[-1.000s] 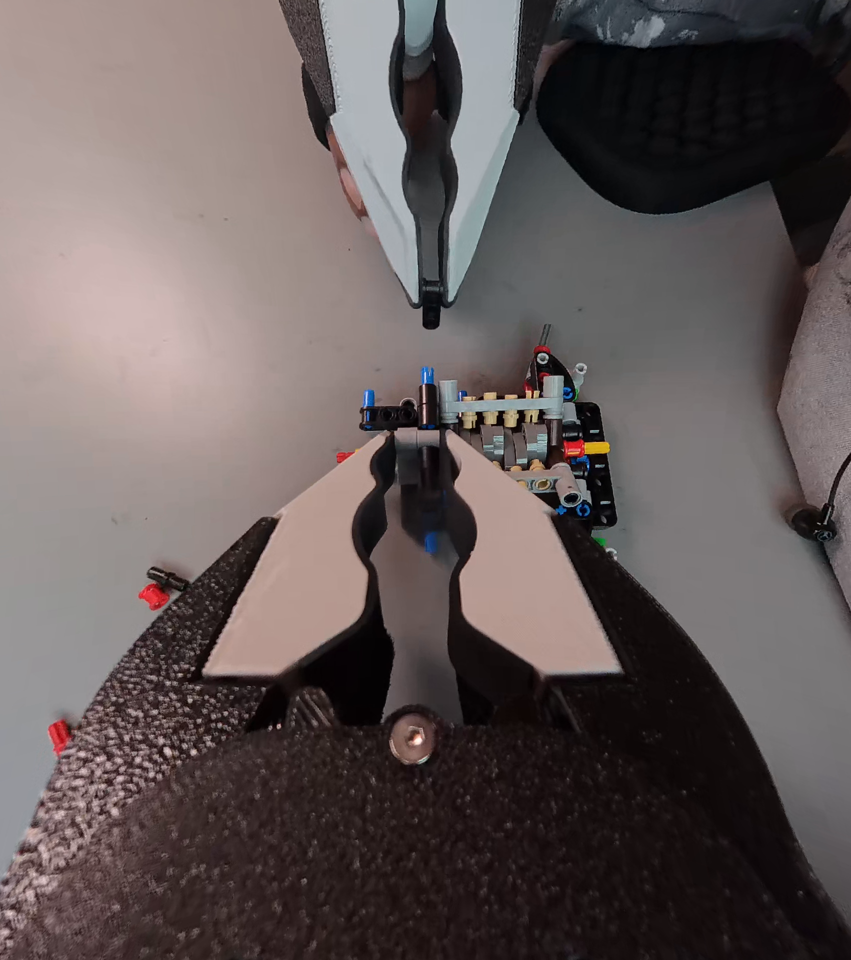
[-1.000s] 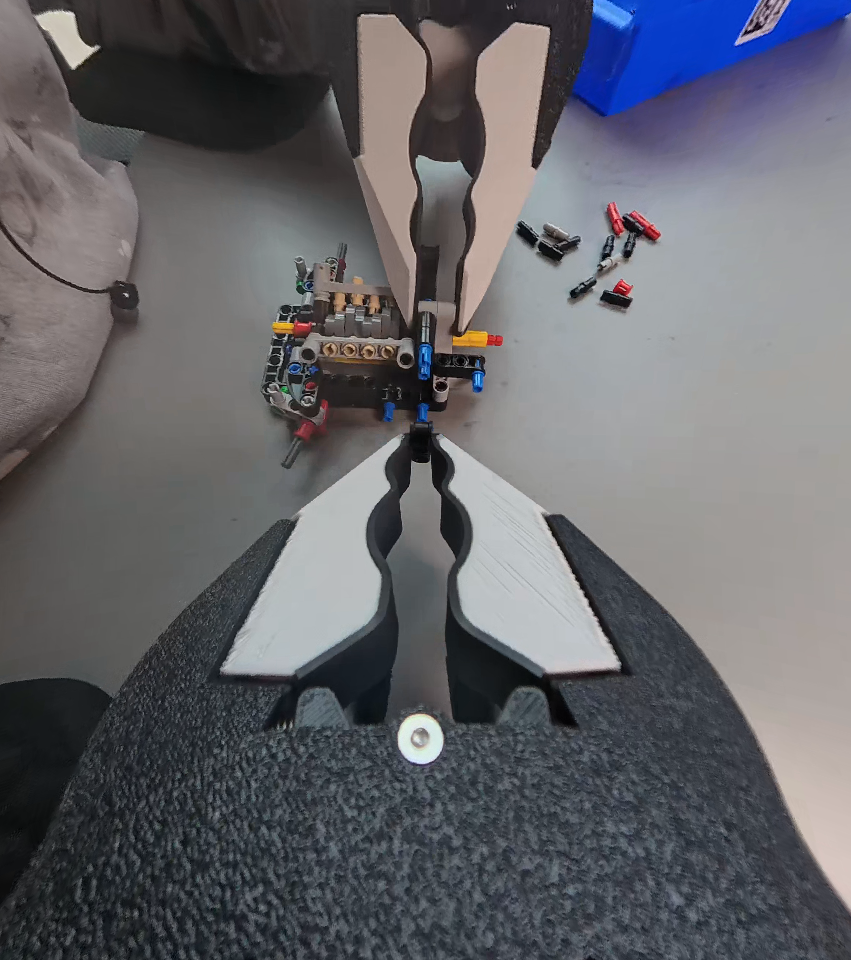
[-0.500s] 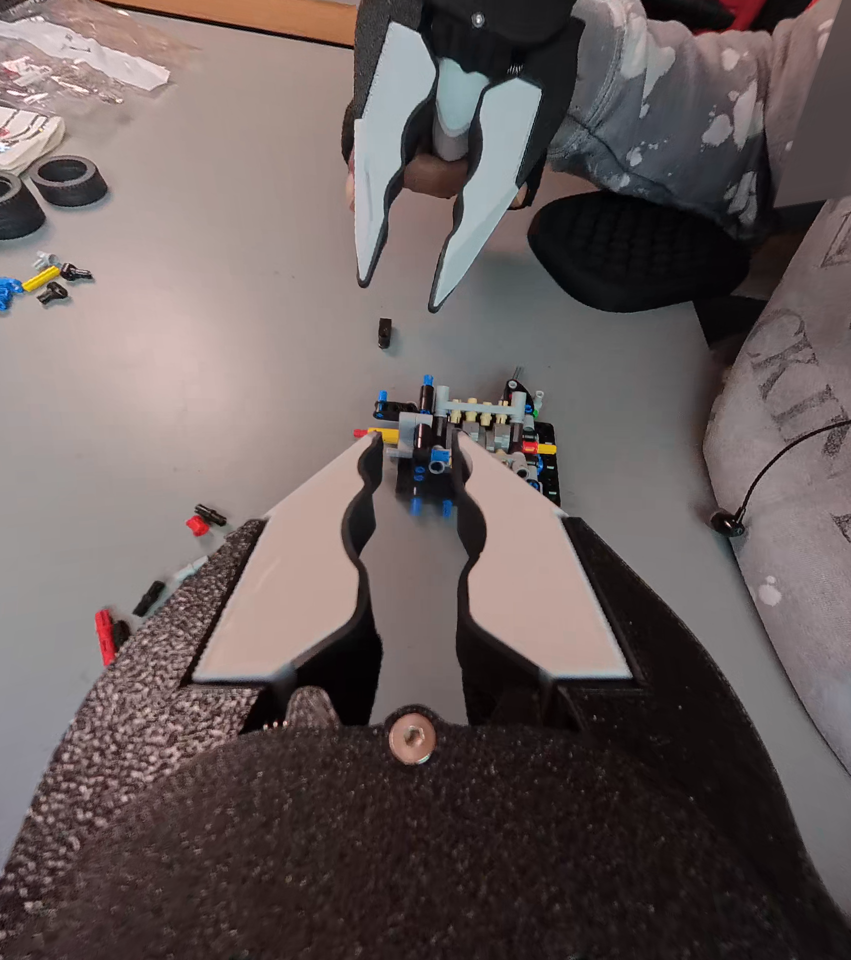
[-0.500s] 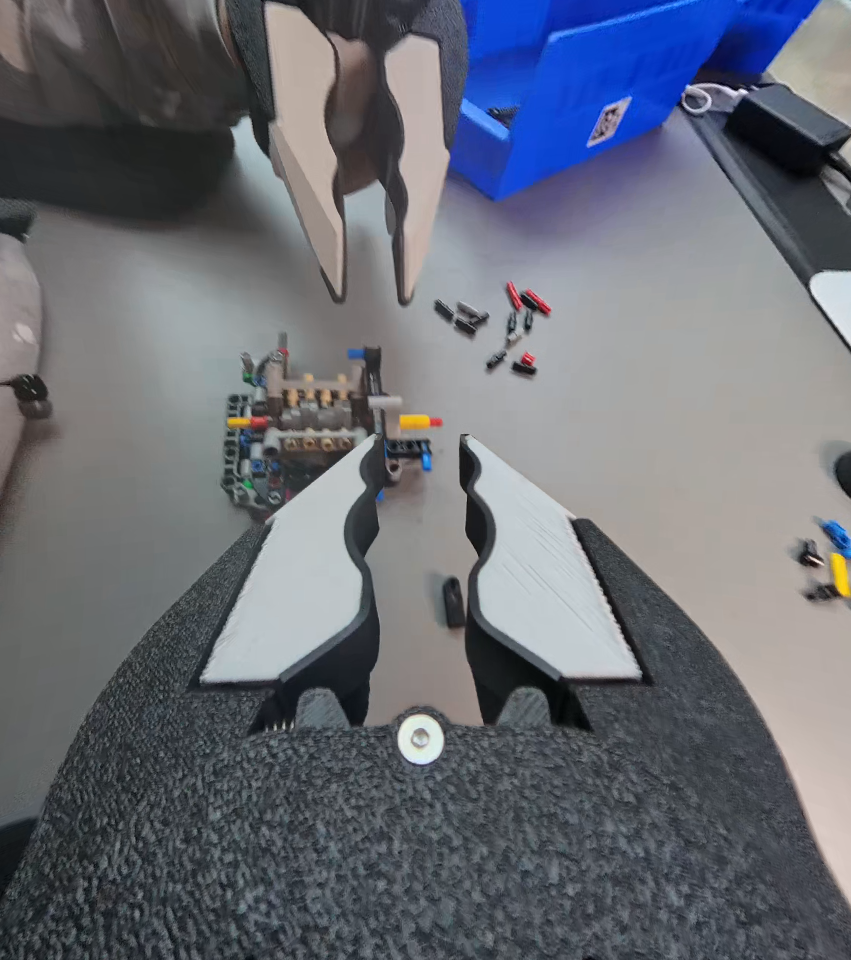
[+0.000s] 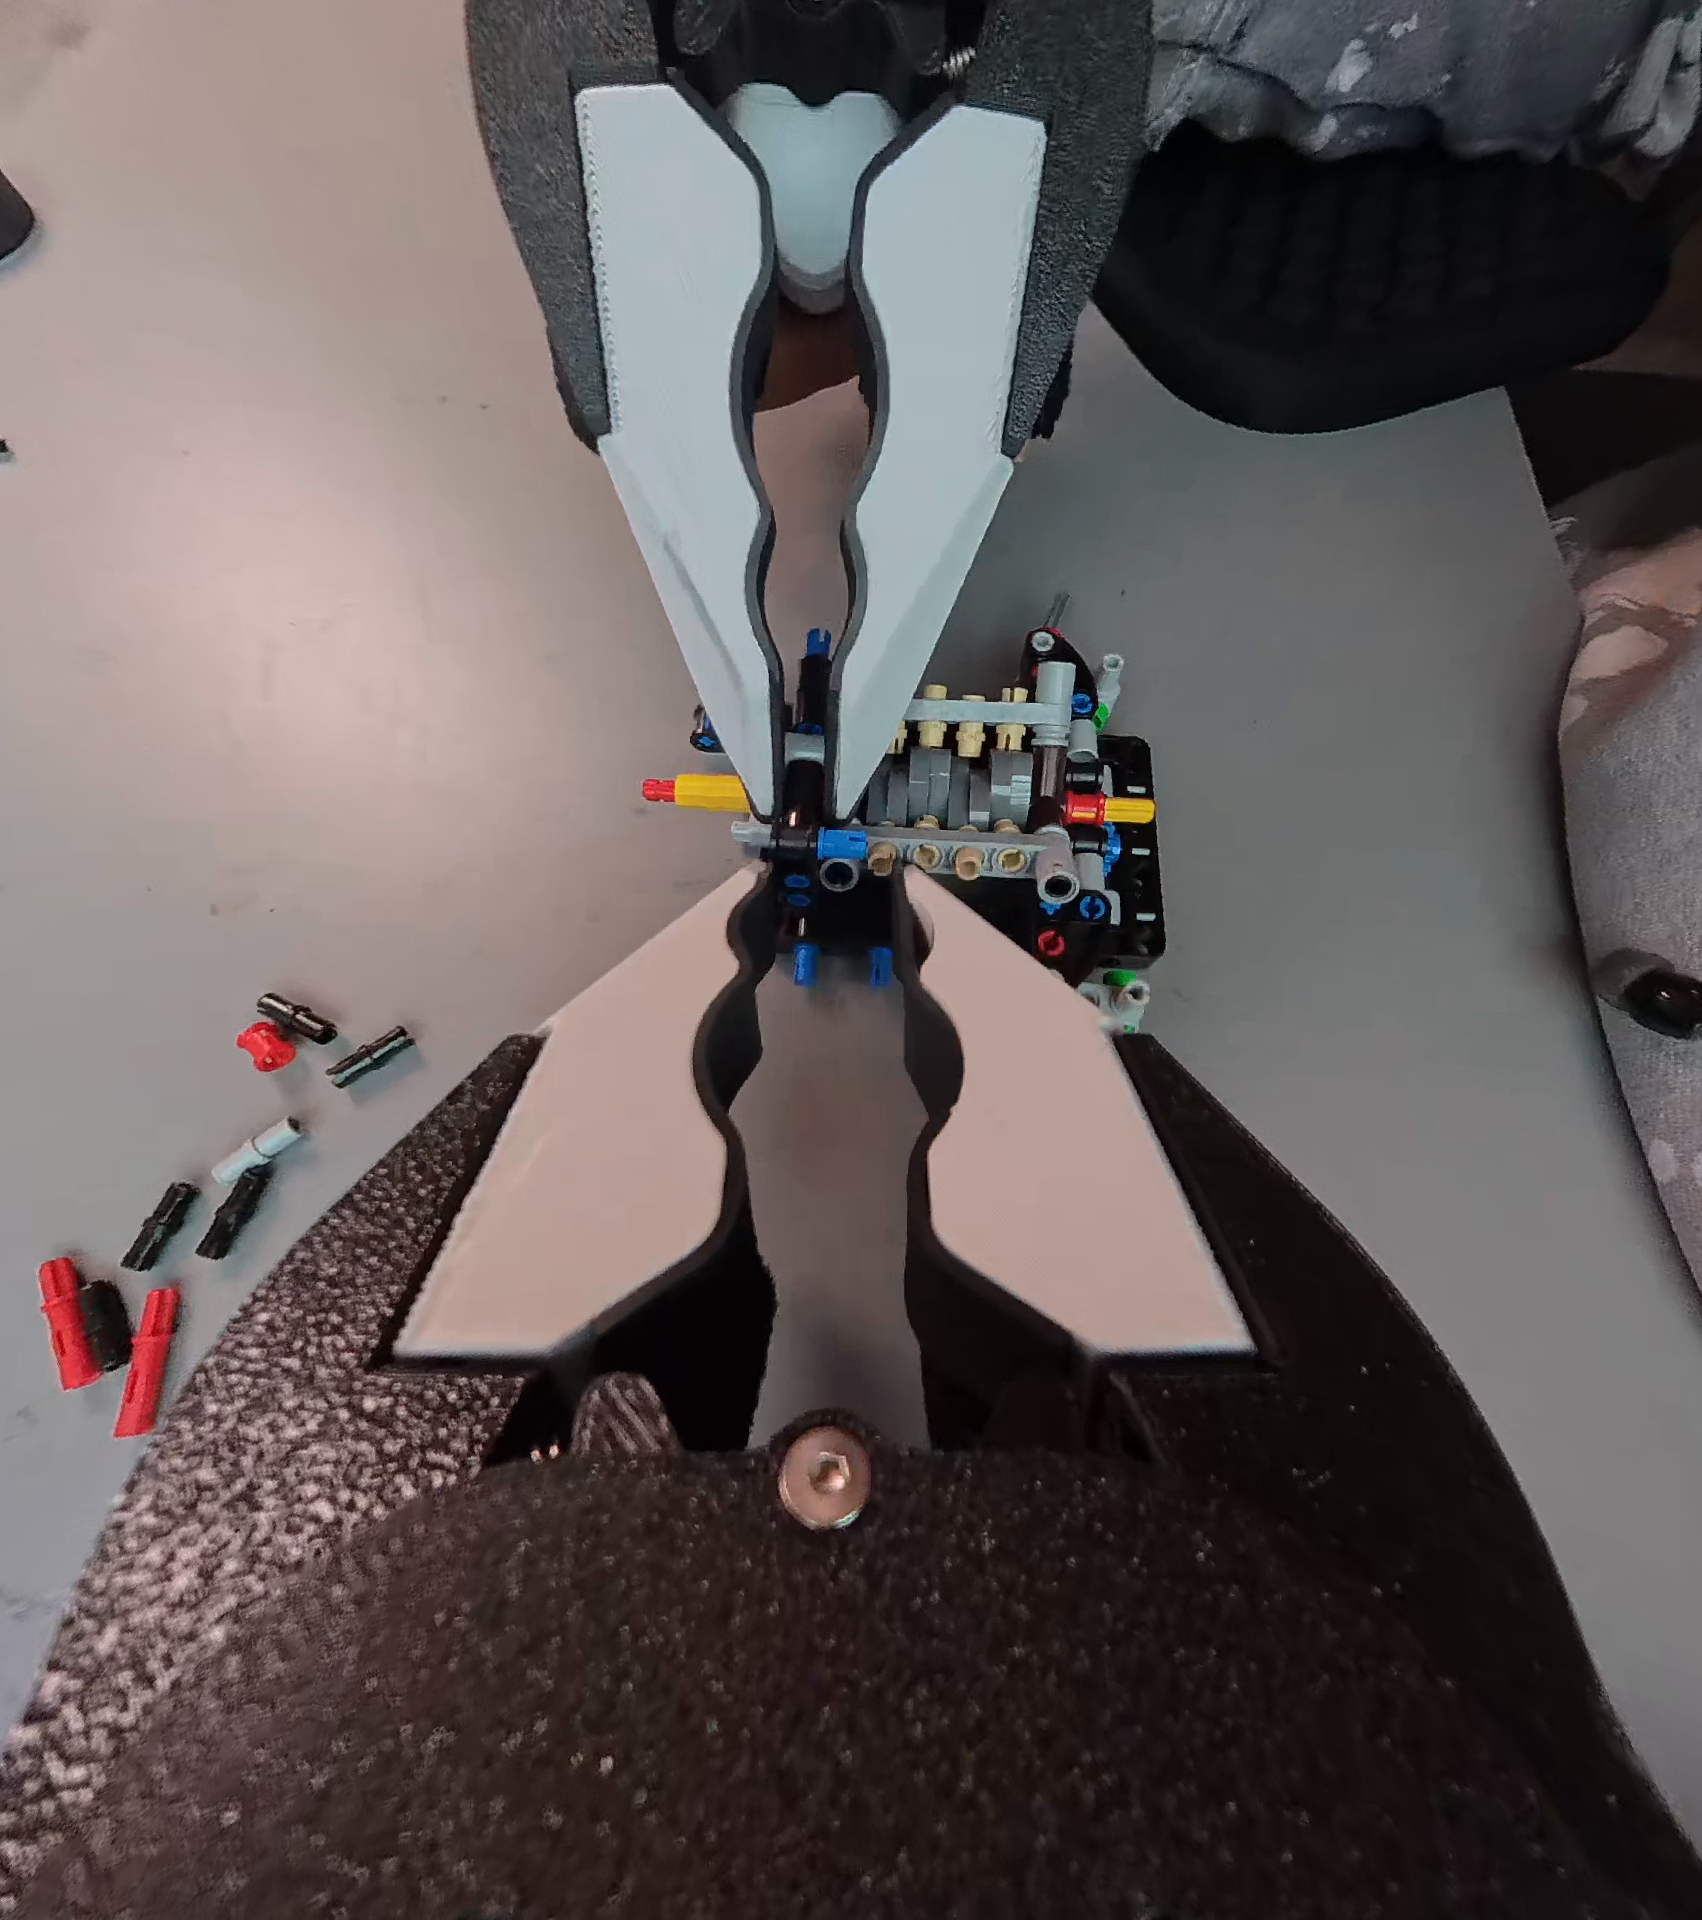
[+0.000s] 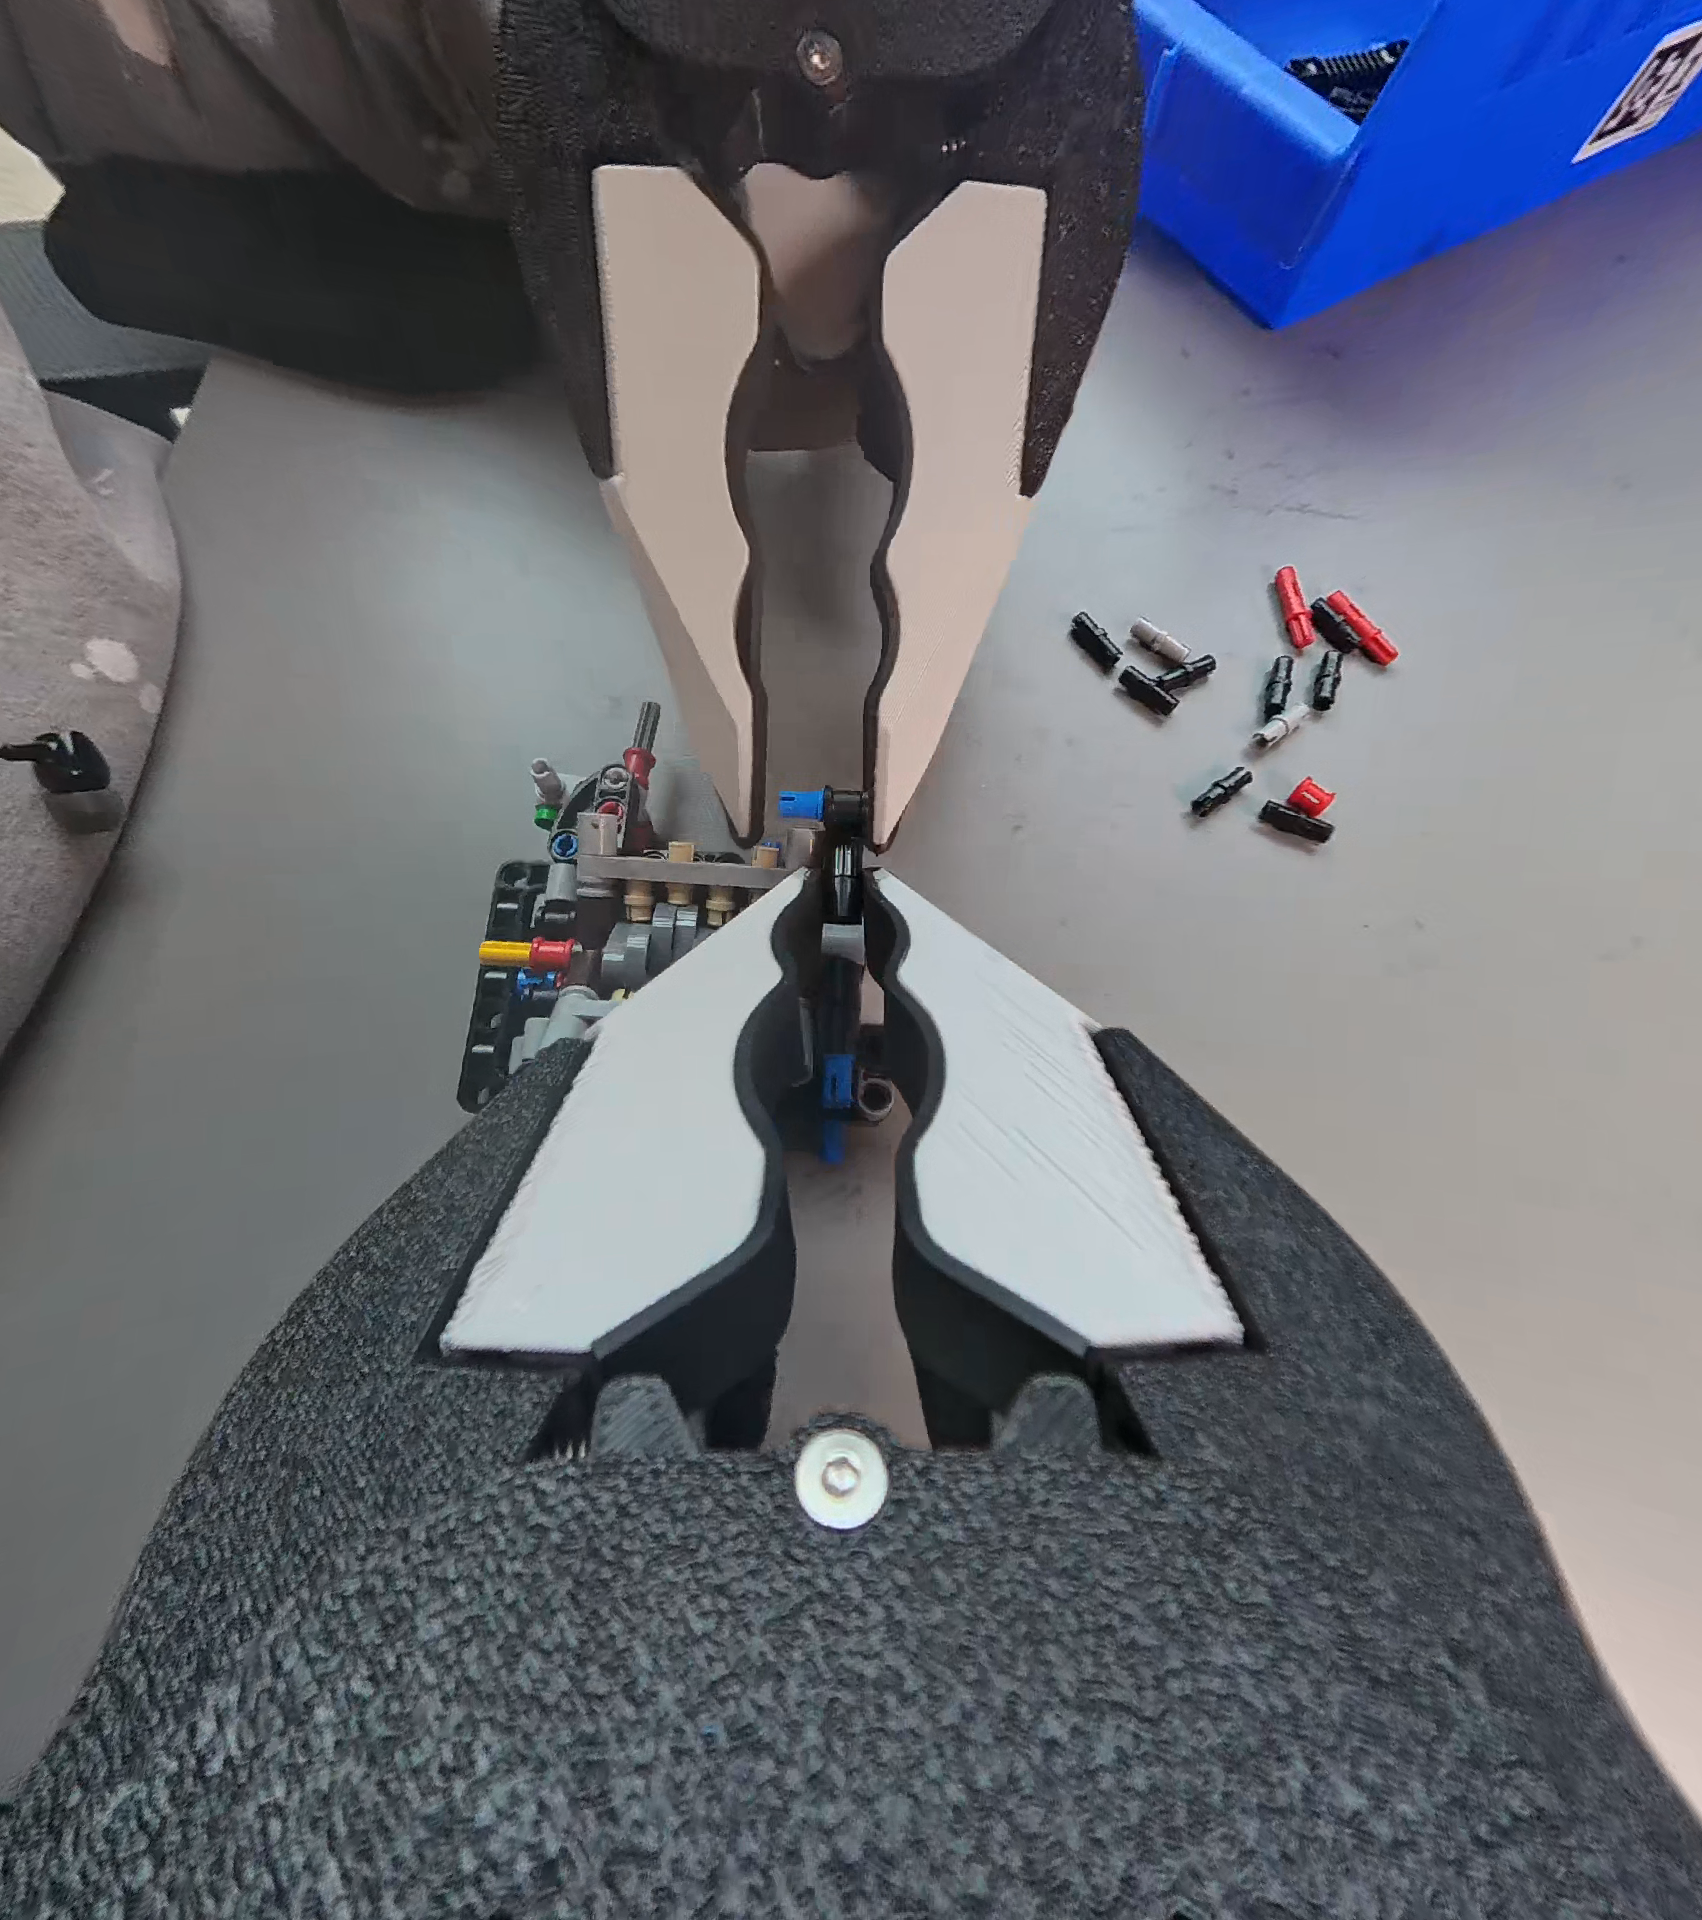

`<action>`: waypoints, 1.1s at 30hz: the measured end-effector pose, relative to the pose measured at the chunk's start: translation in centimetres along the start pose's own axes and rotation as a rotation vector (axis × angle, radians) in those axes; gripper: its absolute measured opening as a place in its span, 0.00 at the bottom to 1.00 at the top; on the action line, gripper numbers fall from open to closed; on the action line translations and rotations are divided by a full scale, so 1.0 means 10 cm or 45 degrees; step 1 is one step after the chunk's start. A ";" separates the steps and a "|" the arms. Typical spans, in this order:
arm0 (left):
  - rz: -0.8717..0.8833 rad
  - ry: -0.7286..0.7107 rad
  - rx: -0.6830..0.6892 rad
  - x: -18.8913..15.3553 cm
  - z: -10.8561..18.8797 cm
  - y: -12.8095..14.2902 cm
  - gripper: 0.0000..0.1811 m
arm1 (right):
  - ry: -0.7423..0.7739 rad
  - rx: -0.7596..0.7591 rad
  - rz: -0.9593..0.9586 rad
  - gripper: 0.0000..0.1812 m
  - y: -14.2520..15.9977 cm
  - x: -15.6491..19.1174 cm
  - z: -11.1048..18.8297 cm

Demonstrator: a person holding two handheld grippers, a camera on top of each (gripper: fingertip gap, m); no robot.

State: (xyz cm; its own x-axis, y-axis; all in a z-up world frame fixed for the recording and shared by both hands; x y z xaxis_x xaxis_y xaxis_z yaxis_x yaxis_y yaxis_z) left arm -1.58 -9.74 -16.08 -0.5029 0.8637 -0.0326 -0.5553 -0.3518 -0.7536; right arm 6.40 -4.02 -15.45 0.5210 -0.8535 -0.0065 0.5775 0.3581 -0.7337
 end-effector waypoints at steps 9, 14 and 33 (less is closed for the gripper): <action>-0.033 0.054 -0.013 -0.02 -0.02 0.04 0.05 | -0.080 -0.044 0.072 0.04 0.04 0.07 0.03; -0.043 0.079 -0.029 -0.05 -0.01 0.02 0.06 | -0.093 -0.053 0.051 0.04 0.03 0.07 0.02; -0.050 0.009 0.044 -0.10 -0.14 0.02 0.03 | -0.129 -0.076 0.012 0.04 0.06 0.09 0.03</action>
Point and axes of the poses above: each gripper's, where its closed fingertips meet, z back along the fingers, y out of its underside, x = y × z across the jaws, the point moved 6 cm from there along z, back along the fingers, and after that the axes turned 5 degrees about x, right-handed, at the moved point
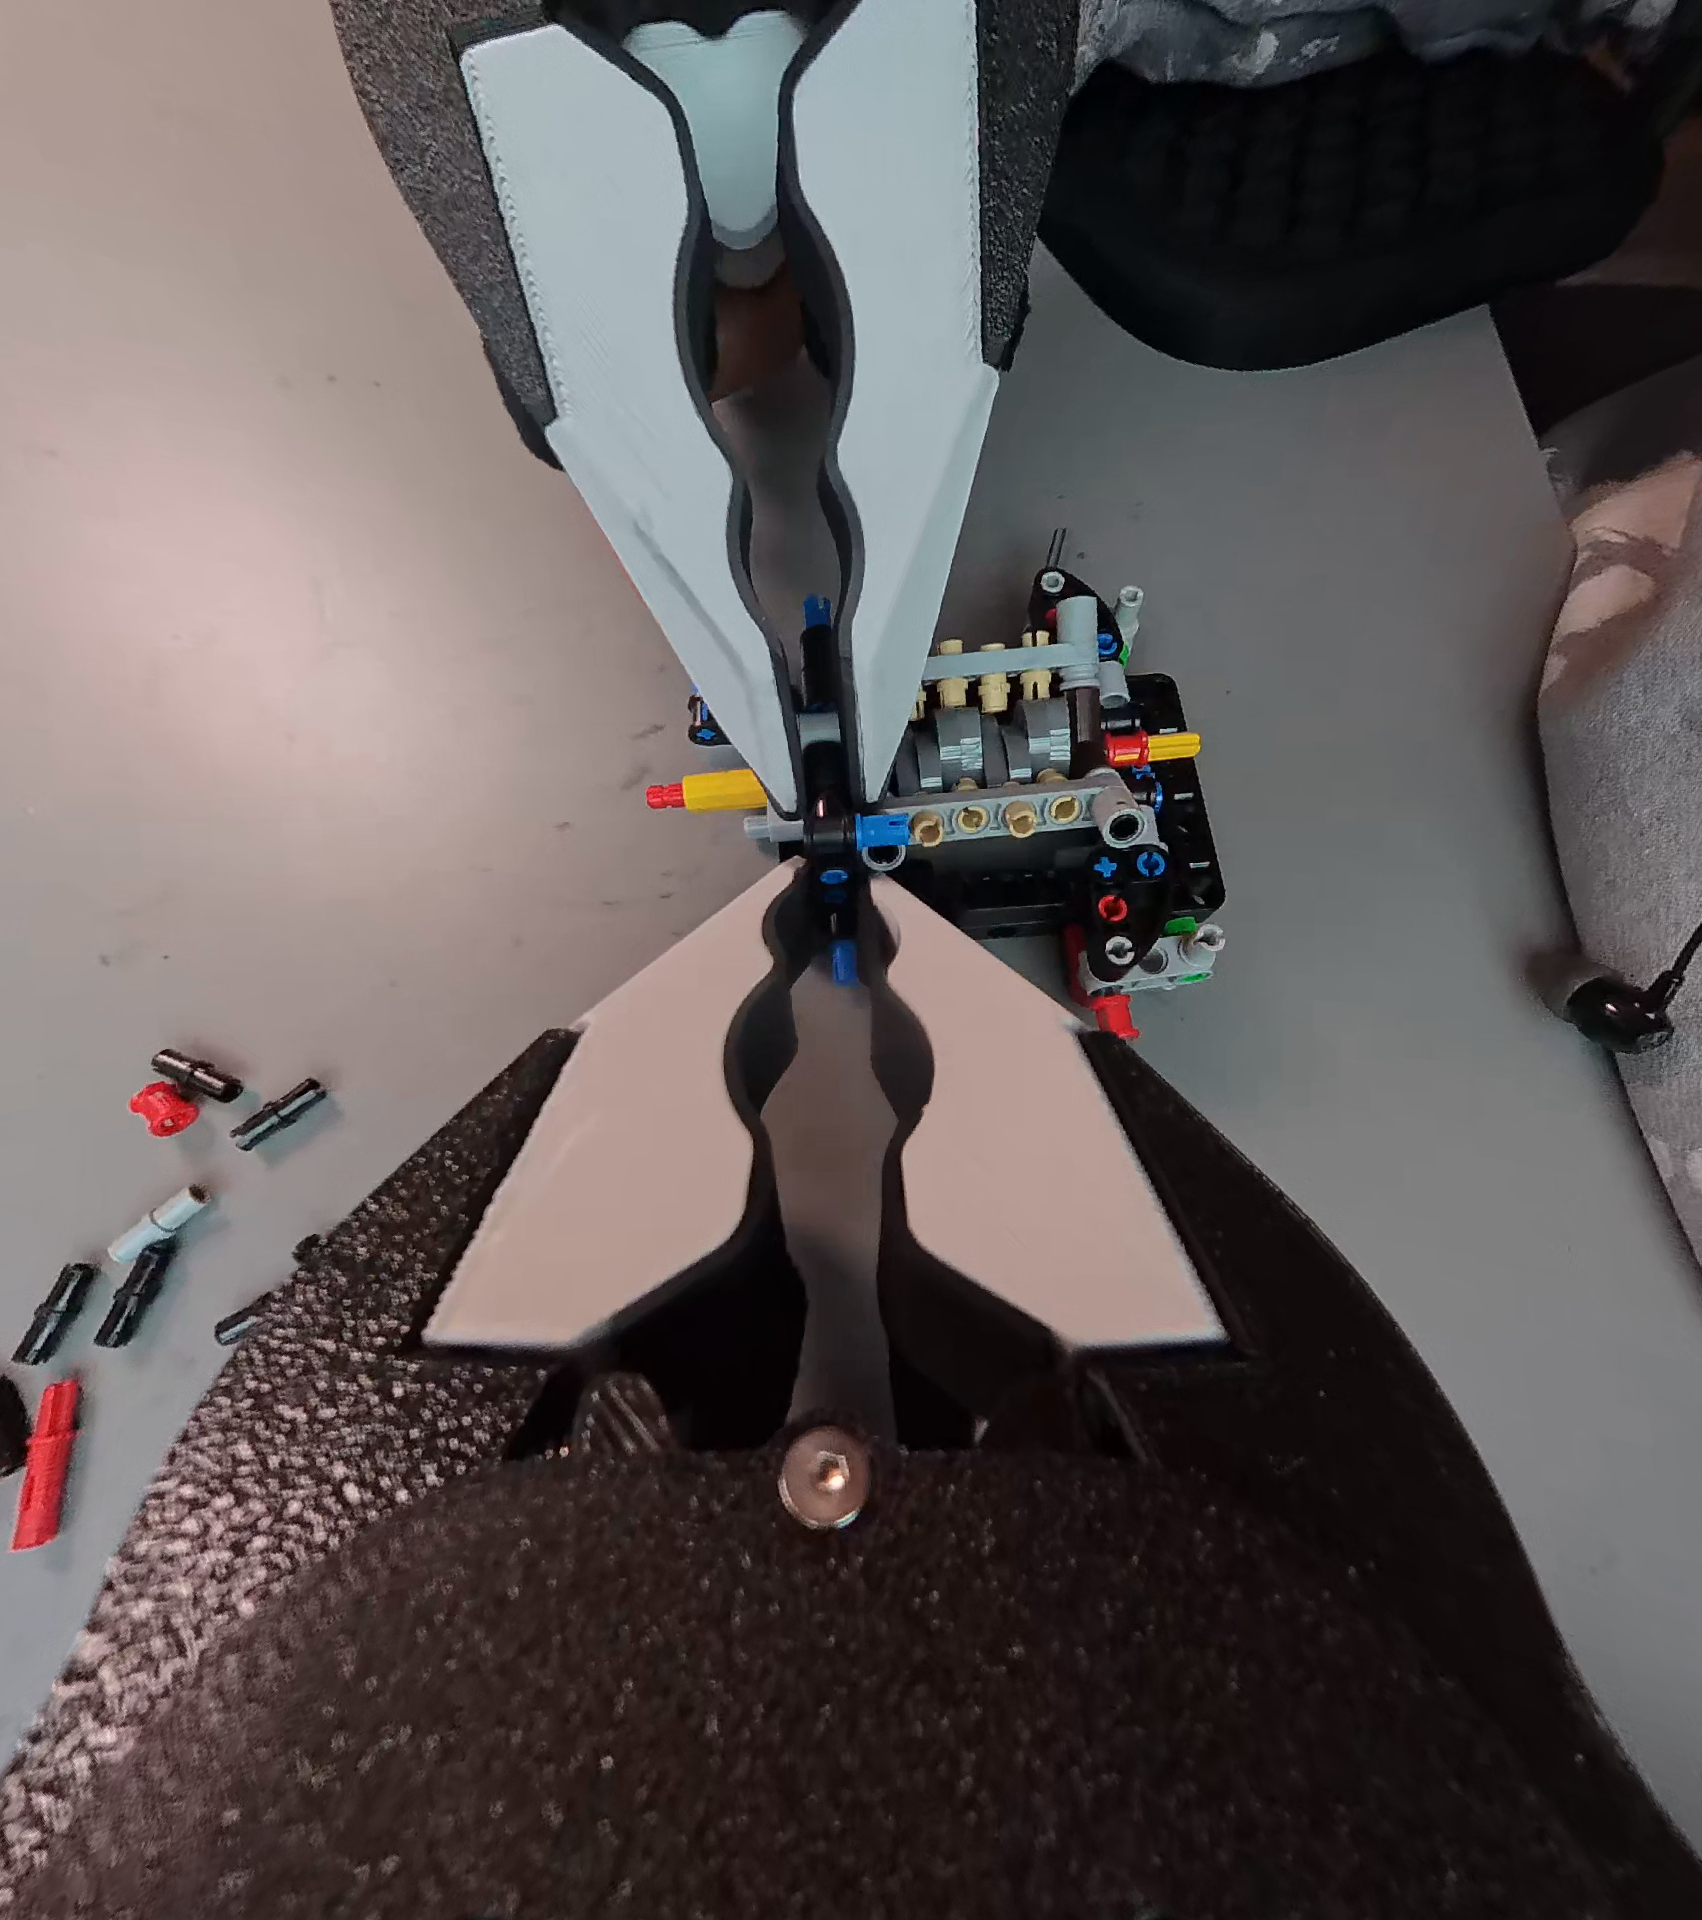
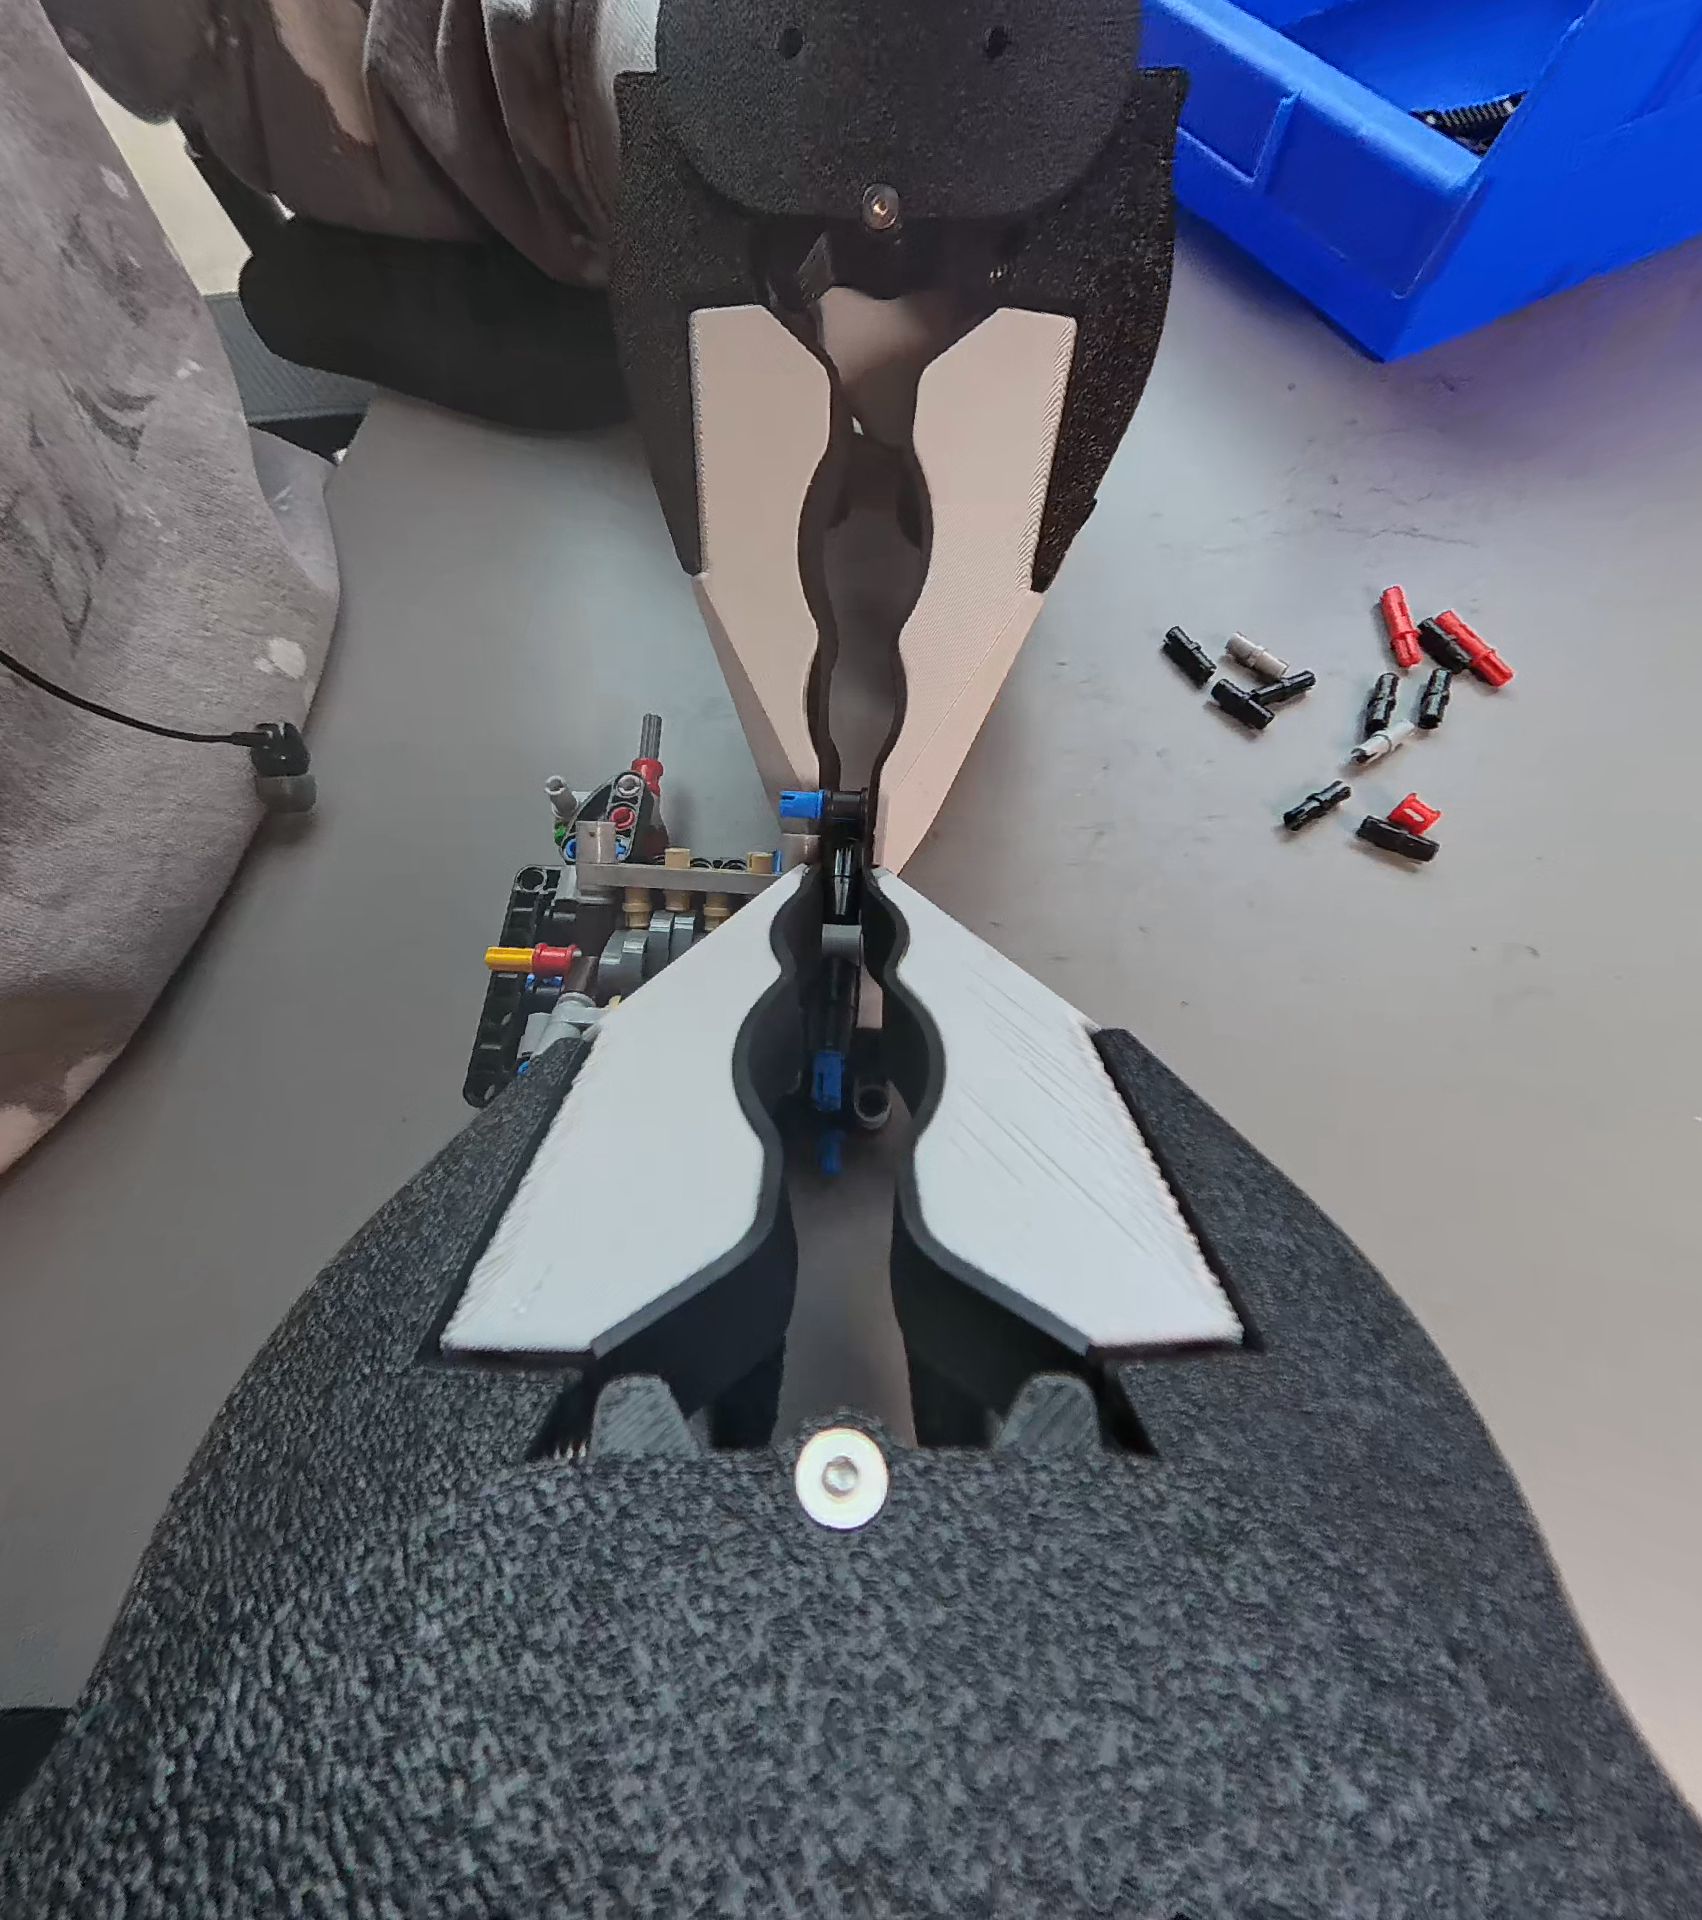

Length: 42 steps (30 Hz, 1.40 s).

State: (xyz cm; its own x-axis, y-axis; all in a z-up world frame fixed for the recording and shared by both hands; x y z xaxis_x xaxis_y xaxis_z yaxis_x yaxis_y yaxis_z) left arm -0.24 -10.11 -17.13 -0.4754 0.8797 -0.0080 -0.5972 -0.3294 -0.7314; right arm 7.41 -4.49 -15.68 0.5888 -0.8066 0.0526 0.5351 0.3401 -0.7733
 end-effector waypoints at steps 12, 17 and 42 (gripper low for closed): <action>-0.022 0.006 -0.014 -0.07 0.05 0.03 0.03 | -0.030 -0.007 -0.024 0.04 -0.02 0.07 -0.03; 0.227 -0.076 -0.091 0.09 0.39 0.26 0.03 | 0.035 -0.029 -0.072 0.04 0.10 0.02 0.11; 0.166 -0.240 -0.540 0.12 0.54 -0.37 0.04 | 0.416 -0.437 0.154 0.18 -0.60 0.03 0.29</action>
Point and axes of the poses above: each gripper's, where its closed fingertips meet, z back along the fingers, y out of its underside, x = y × z across the jaws, the point moved 6 cm from there along z, back along the fingers, and after that the axes turned 5 degrees about x, right-handed, at the moved point
